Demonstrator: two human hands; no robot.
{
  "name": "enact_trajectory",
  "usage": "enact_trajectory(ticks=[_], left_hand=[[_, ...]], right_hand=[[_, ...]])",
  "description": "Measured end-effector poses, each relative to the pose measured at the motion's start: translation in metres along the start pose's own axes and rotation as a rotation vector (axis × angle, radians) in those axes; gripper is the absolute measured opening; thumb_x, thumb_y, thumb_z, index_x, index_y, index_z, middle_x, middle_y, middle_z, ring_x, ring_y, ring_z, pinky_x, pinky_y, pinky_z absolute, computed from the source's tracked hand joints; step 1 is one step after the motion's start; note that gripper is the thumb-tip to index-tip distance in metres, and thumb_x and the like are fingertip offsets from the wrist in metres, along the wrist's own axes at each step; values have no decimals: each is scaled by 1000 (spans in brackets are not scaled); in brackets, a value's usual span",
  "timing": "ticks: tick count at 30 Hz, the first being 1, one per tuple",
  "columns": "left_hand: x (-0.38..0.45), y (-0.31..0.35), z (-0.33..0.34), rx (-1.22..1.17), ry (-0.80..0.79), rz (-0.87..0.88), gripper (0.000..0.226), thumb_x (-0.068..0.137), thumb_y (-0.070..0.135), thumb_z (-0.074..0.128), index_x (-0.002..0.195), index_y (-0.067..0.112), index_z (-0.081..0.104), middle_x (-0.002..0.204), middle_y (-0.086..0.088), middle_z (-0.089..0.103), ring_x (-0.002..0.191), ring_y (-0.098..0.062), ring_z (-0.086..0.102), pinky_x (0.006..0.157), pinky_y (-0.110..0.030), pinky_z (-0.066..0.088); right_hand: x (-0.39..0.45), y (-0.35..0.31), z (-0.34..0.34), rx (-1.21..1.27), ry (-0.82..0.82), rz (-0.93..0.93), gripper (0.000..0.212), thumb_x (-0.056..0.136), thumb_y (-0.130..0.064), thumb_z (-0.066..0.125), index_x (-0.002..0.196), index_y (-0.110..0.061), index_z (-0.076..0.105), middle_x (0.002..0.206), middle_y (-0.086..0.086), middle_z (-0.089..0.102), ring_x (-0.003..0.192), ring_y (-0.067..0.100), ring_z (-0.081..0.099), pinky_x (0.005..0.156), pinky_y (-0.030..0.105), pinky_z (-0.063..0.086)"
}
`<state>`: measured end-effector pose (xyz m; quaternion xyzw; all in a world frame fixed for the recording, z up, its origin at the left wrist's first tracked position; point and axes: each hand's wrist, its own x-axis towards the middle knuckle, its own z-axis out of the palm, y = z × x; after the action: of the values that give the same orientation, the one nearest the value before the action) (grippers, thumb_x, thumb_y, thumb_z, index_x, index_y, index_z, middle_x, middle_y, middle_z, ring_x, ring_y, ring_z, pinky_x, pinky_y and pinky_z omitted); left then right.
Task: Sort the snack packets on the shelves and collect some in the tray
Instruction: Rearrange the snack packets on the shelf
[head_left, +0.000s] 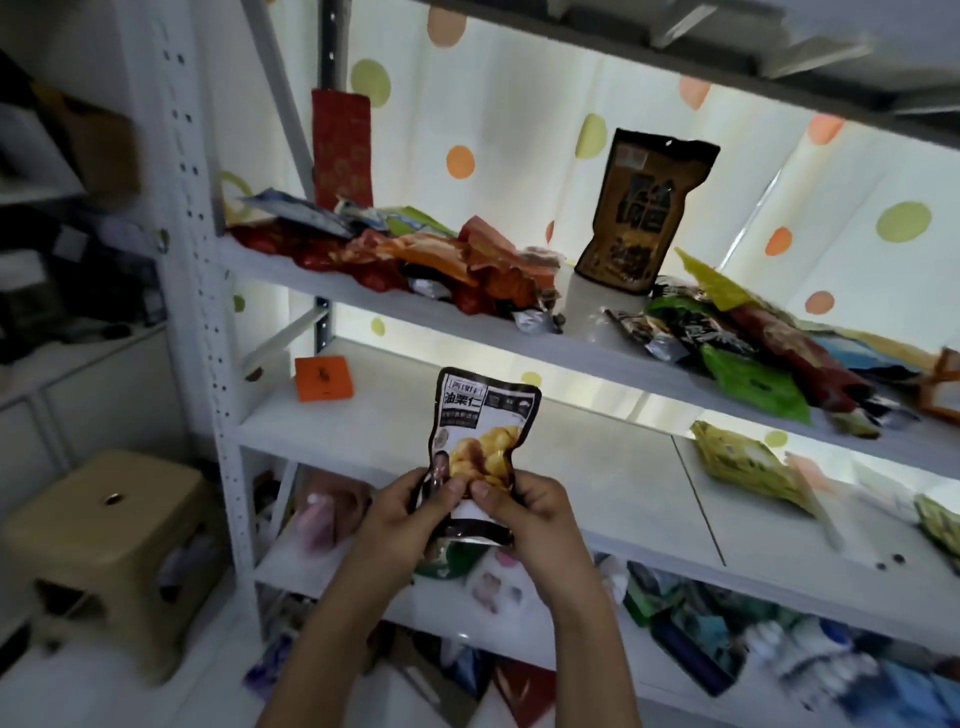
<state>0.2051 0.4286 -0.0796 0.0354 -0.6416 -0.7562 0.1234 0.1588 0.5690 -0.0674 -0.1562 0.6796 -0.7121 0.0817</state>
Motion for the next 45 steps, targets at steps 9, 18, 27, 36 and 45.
enact_trajectory(ticks=[9, 18, 27, 36, 45], left_hand=[[-8, 3, -34, -118, 128, 64, 7, 88, 7, 66, 90, 4, 72, 91, -16, 74, 90, -31, 70, 81, -41, 55], [-13, 11, -40, -59, 61, -40, 11, 91, 20, 63, 96, 20, 74, 95, 1, 76, 93, -14, 72, 75, -31, 54], [-5, -12, -36, 451, 310, 237, 23, 89, 26, 66, 108, 36, 58, 112, 15, 58, 100, -14, 61, 87, -40, 54], [-11, -17, -38, -24, 24, 22, 31, 89, 24, 64, 119, 26, 60, 118, 9, 68, 109, -5, 64, 89, -27, 55], [-11, -31, -58, -123, 196, -72, 26, 99, 9, 49, 118, 17, 64, 109, -6, 72, 106, -24, 67, 93, -46, 53]], right_hand=[[-7, -7, 33, -123, -111, -5, 13, 91, -13, 67, 95, -17, 79, 95, 5, 77, 92, 19, 73, 84, 36, 57], [-4, -10, 49, -24, 2, 101, 31, 90, -48, 60, 103, -26, 77, 103, 5, 76, 105, 27, 69, 102, 51, 48], [-1, -3, 56, -154, 41, 79, 33, 99, -43, 50, 91, -27, 78, 91, 4, 77, 94, 19, 71, 86, 34, 55], [-2, 17, 58, -162, 76, 129, 40, 101, -53, 34, 110, -43, 72, 118, -12, 68, 113, 4, 62, 104, 37, 47], [-3, 35, 60, 41, 175, 173, 48, 86, 0, 69, 128, -20, 56, 112, 4, 71, 100, 22, 70, 94, 46, 54]])
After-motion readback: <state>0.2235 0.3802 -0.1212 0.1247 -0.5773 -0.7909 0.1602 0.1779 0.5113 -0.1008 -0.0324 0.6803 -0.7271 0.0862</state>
